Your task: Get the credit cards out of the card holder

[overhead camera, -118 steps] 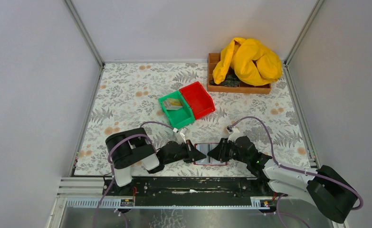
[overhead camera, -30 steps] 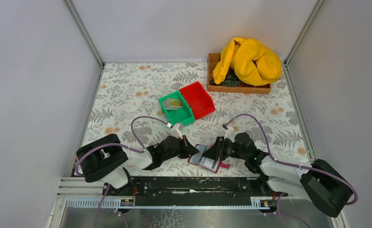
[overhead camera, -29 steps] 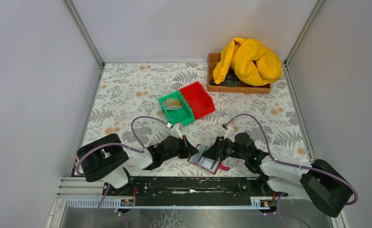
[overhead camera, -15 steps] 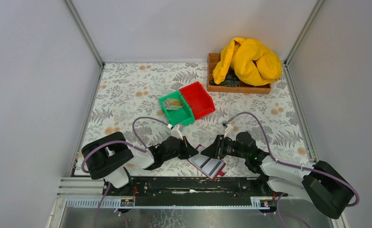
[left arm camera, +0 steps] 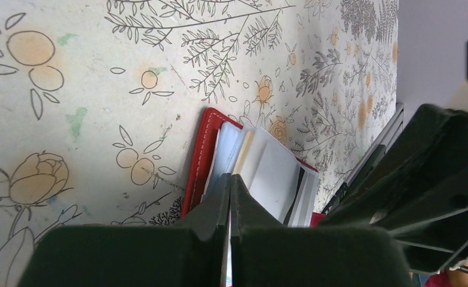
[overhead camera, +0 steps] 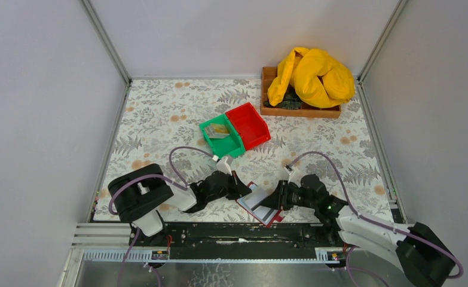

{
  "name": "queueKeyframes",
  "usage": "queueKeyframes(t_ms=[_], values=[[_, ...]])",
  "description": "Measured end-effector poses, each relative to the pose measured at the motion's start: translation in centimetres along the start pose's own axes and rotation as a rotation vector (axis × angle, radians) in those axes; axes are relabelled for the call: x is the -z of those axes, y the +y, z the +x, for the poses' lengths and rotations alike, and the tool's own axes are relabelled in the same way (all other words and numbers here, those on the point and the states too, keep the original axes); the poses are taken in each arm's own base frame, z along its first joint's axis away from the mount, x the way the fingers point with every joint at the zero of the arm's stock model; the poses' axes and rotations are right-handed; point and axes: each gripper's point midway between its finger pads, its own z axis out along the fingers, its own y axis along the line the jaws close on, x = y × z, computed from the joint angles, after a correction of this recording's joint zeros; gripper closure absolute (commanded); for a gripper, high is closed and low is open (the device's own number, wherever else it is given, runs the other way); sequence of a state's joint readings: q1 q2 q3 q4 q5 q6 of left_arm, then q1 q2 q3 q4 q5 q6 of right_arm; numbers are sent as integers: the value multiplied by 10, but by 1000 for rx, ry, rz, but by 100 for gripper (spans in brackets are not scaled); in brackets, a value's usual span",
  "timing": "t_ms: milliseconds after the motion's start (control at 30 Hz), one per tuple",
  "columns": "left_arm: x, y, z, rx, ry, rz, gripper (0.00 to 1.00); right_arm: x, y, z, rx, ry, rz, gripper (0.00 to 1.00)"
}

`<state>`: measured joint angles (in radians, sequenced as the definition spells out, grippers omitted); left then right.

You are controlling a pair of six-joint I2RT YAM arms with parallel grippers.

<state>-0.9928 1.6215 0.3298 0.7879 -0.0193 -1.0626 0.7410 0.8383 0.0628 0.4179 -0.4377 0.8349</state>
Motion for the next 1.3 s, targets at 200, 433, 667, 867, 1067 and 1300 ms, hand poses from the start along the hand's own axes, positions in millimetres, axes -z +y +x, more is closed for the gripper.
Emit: queueKeyframes(t_ms=[200, 433, 667, 867, 1067, 1300], values=[[-4, -2, 1, 1, 6, 13, 100, 10, -14, 23, -37, 42, 51, 69], [-6, -2, 0, 4, 7, 15, 100, 10, -14, 62, 7, 182, 94, 69], [-6, -2, -2, 6, 6, 13, 100, 1, -1, 76, 87, 243, 137, 74], [-5, -1, -3, 8, 4, 11, 100, -2, -7, 83, 123, 268, 207, 82], [-4, 0, -6, 12, -1, 4, 100, -1, -15, 85, 144, 273, 273, 93], [0, 3, -7, 12, -1, -9, 100, 5, -30, 64, 168, 179, 406, 100]])
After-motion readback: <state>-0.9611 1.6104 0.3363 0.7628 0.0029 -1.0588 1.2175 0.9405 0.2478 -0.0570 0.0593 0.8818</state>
